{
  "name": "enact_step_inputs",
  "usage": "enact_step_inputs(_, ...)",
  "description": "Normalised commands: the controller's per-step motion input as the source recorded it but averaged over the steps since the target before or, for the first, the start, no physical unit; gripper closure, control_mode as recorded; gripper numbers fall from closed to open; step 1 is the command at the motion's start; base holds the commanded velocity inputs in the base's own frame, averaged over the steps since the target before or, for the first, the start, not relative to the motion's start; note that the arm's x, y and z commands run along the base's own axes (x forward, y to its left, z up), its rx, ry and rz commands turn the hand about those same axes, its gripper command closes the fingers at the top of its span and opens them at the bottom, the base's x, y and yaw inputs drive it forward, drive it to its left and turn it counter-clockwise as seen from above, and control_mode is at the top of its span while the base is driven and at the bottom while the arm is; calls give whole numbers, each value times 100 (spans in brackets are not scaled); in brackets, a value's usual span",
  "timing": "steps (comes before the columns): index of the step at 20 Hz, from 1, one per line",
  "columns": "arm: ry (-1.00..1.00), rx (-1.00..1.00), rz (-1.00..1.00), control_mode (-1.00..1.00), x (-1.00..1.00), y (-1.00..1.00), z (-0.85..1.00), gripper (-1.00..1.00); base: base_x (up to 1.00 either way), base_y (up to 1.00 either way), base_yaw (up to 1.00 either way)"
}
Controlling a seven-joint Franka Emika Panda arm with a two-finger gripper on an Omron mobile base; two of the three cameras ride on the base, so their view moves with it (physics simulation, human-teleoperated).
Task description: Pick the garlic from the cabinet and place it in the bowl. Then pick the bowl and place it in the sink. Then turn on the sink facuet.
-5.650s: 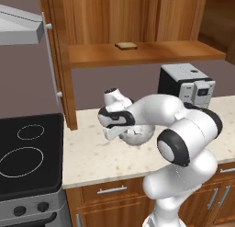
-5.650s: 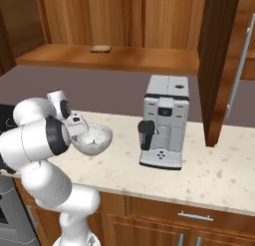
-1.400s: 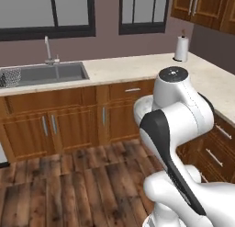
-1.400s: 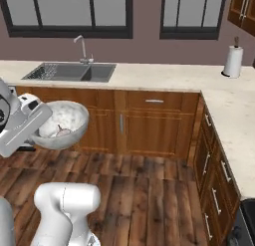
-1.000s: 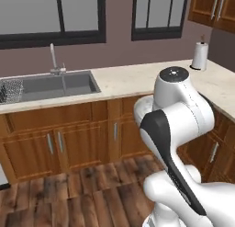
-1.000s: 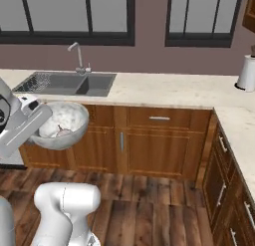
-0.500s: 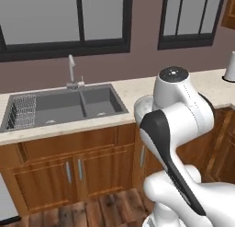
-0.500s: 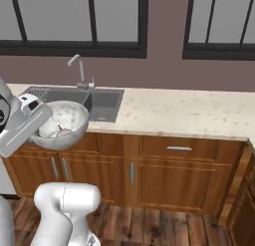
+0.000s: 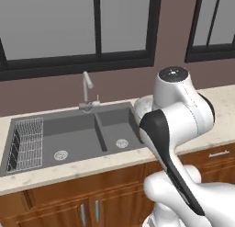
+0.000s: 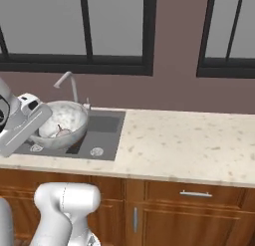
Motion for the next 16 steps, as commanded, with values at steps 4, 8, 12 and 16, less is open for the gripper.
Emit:
enact_step_inputs(4, 0, 0, 0, 100, 0, 0, 0, 100, 69, 56, 2)
enact_step_inputs(8, 0, 0, 0, 100, 0, 0, 0, 100, 62, 35, 3)
enact_step_inputs(12, 0, 0, 0, 100, 0, 0, 0, 100, 23, 2, 7)
enact_step_inputs(16, 0, 0, 0, 100, 0, 0, 0, 100, 51, 0, 8)
